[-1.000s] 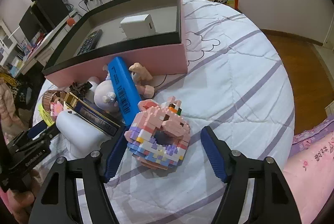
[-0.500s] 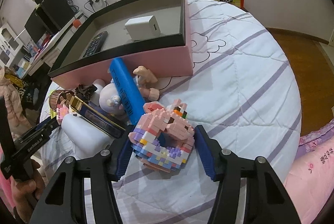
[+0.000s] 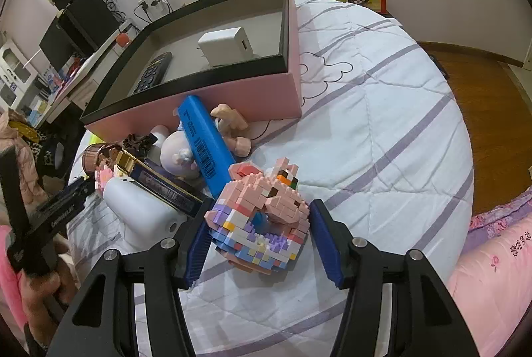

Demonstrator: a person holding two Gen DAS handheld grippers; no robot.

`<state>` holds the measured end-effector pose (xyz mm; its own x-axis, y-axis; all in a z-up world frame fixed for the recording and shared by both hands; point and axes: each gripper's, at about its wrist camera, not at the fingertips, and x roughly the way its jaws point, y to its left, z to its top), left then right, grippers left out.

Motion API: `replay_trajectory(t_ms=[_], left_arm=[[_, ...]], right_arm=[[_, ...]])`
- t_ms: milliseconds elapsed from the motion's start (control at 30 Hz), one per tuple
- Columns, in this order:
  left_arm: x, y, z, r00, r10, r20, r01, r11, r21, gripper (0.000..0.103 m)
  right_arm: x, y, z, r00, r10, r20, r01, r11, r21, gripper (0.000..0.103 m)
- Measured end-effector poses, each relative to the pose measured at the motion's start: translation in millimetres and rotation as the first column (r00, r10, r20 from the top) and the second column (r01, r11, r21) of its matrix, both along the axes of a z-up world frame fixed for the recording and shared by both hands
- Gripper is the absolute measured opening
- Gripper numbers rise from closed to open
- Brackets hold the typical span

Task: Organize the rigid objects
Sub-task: 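Grasp the yellow highlighter with the left tool while the right tool grasps the pink block figure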

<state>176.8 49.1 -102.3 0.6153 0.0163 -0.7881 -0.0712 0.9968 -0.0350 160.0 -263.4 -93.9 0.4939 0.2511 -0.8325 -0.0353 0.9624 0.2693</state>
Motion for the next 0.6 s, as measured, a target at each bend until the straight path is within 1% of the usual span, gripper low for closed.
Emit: replay_trajectory(t_ms=[33,67,100,133,167,200,367,600], left_arm=[[4,3,-3,1.000,0.005,-0.009,-0.005,1.000,-0.013,0.061],[6,4,-5,1.000,0.009,-0.009,-0.009,1.000,-0.015,0.055],[6,5,-4,1.000,0.010,0.004,-0.010,1.000,-0.005,0.046],[7,4,-4,1.000,0.007,0.008,-0.007,1.000,-0.001,0.040],[8,4,-4,1.000,0.007,0.011,-0.007,1.000,-0.003,0.031],[7,5,-4,1.000,0.008,0.014,-0.008,1.000,-0.008,0.026],[4,9,-4,1.000,0.003,0.020,-0.002,0.999,-0.040,0.026],[-8,8,0,1.000,-0.009,0.014,0.009,0.999,-0.032,0.026]], right_arm=[[0,0,0,1.000,0.000,0.001,0.000,1.000,0.000,0.058],[0,0,0,1.000,0.000,0.001,0.000,1.000,0.001,0.058],[0,0,0,1.000,-0.001,0.000,0.001,1.000,0.001,0.058],[1,0,0,1.000,-0.002,0.001,0.002,1.000,0.000,0.058],[1,0,0,1.000,-0.002,0.001,0.002,1.000,0.000,0.058],[2,0,-1,1.000,0.000,0.000,0.000,1.000,0.000,0.058],[1,4,-1,1.000,0.010,-0.001,-0.010,1.000,-0.002,0.058],[-3,1,5,1.000,0.004,0.012,-0.004,1.000,-0.002,0.058]])
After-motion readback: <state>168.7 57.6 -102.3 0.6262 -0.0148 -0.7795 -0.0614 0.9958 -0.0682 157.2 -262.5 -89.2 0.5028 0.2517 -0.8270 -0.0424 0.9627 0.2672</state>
